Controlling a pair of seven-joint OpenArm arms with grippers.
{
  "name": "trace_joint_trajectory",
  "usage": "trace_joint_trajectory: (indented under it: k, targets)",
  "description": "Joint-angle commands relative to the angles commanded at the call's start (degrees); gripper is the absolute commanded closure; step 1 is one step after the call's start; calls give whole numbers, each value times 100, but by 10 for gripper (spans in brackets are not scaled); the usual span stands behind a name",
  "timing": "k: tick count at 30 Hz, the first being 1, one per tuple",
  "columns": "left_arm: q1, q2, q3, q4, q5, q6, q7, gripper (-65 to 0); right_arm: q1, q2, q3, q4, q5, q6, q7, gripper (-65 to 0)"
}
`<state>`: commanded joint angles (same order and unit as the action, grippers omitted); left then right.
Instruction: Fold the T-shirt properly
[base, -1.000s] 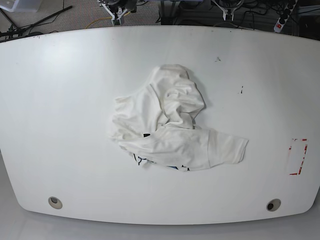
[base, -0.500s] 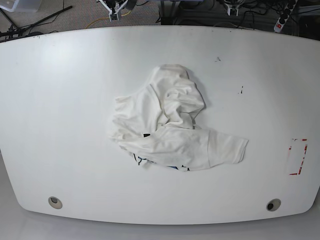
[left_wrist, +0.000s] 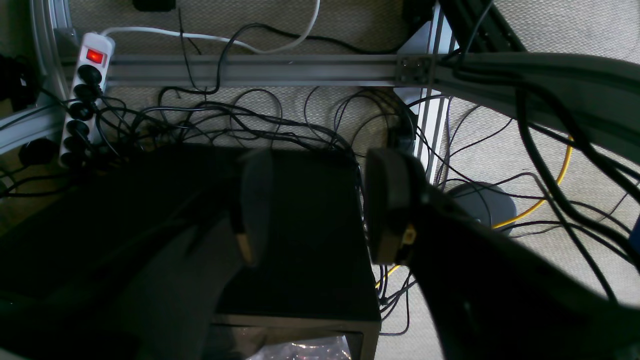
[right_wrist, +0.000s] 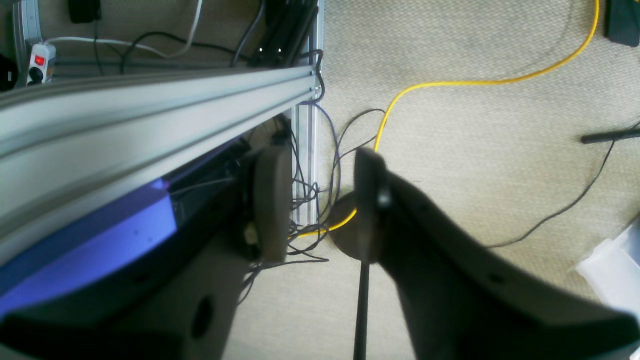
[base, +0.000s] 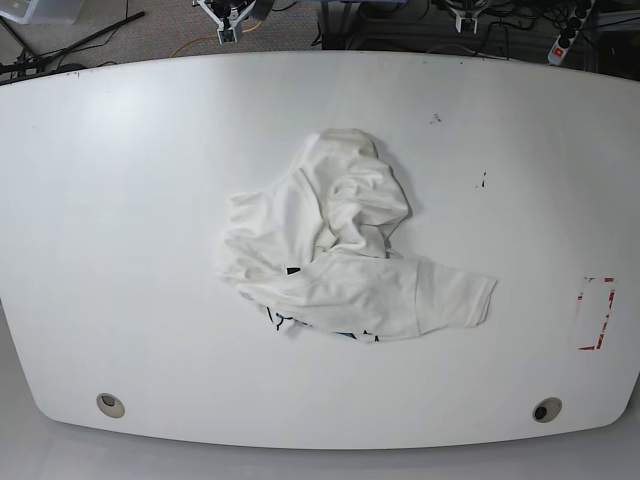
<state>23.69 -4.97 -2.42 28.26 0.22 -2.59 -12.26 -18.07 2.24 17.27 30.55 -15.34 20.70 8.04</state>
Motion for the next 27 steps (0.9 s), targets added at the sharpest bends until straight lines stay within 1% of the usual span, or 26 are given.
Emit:
trace_joint_trajectory:
  k: [18,27]
  targets:
    - [9,9,9,18,0,0,-18,-269,-44,0,-9,44,18,0,0,-195]
    - [220,9,0,343,0,0,-26,-269,-246,-18,-9,237,26,0,9,-195]
